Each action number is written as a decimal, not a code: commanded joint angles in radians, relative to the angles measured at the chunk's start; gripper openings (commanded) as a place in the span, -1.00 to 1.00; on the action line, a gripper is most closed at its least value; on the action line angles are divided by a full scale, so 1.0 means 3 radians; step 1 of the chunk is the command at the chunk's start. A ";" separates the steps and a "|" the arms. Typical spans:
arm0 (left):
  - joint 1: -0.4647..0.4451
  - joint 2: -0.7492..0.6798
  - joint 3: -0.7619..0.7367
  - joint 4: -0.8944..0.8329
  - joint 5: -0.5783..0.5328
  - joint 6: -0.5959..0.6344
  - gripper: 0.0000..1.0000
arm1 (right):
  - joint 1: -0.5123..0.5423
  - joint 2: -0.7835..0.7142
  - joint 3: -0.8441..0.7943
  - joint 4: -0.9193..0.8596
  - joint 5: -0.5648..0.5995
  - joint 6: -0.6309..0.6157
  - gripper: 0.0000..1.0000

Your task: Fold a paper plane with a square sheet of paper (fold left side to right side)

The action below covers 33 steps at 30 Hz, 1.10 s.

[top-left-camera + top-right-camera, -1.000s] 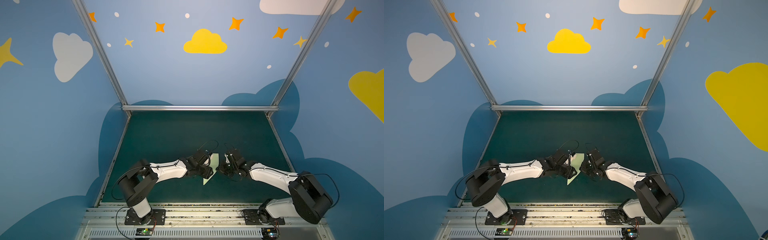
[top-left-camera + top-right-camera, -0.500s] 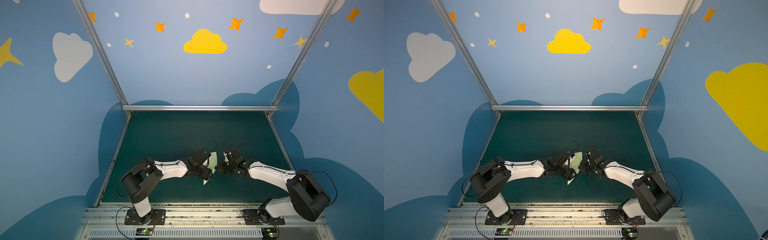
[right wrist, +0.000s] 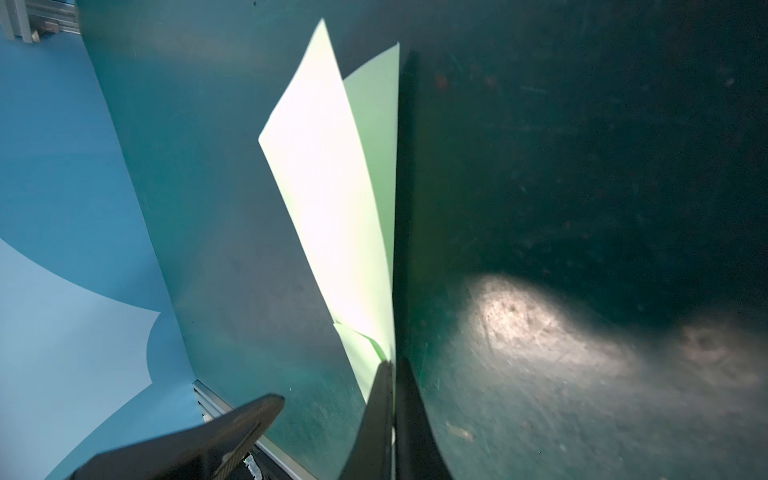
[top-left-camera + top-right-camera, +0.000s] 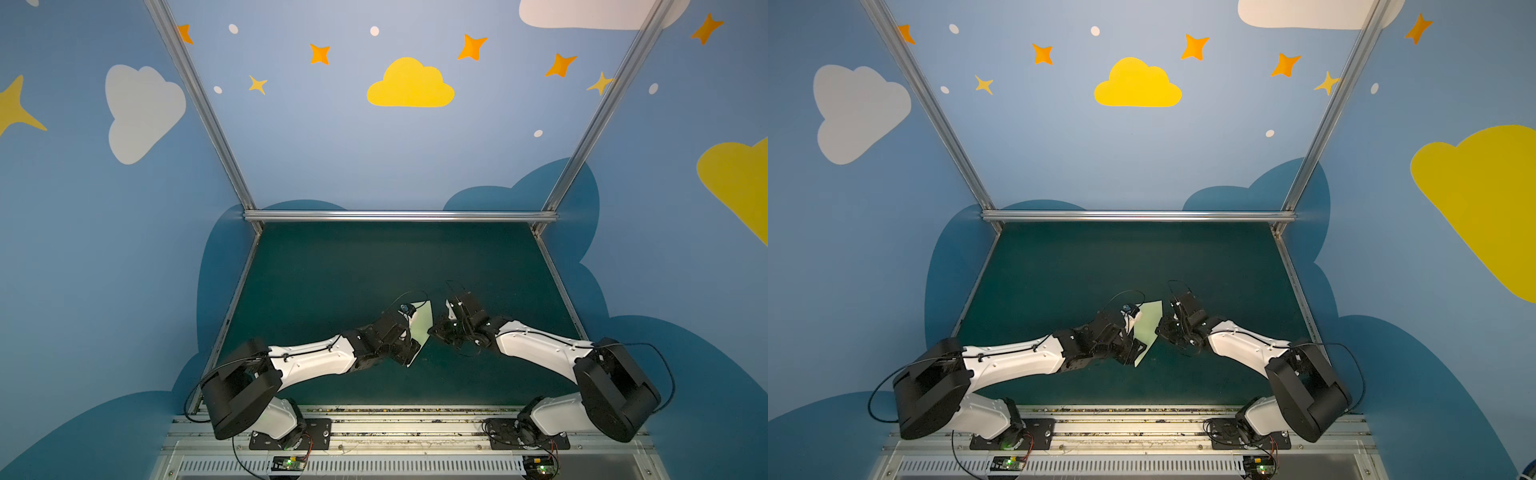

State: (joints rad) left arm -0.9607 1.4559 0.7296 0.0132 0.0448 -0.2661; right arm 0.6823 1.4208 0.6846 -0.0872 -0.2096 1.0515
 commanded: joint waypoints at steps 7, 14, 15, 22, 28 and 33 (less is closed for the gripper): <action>-0.0197 0.0324 0.0103 0.0161 -0.0308 0.0073 0.26 | 0.0011 0.0023 0.0103 -0.0054 -0.0007 0.0033 -1.00; -0.0229 0.0475 0.0131 0.0276 -0.0470 0.0069 0.28 | 0.0016 -0.0015 0.0081 -0.0087 -0.0004 0.0054 -1.00; -0.0229 0.0477 0.0128 0.0278 -0.0476 0.0069 0.28 | 0.0013 -0.0024 0.0075 -0.0092 0.0002 0.0054 -1.00; -0.0234 0.0495 0.0110 0.0263 -0.0487 0.0059 0.27 | 0.0006 -0.0045 0.0075 -0.0120 0.0019 0.0049 -1.00; -0.0248 0.0493 0.0115 0.0248 -0.0492 0.0057 0.27 | 0.0006 -0.0013 0.0086 -0.0089 0.0008 0.0049 -1.00; -0.0253 0.0524 0.0148 0.0232 -0.0496 0.0084 0.27 | 0.0006 0.0011 0.0091 -0.0072 0.0001 0.0049 -1.00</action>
State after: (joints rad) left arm -1.0336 1.5921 0.7483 0.0818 -0.0902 -0.2573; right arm 0.6823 1.4208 0.6884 -0.0952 -0.2096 1.0626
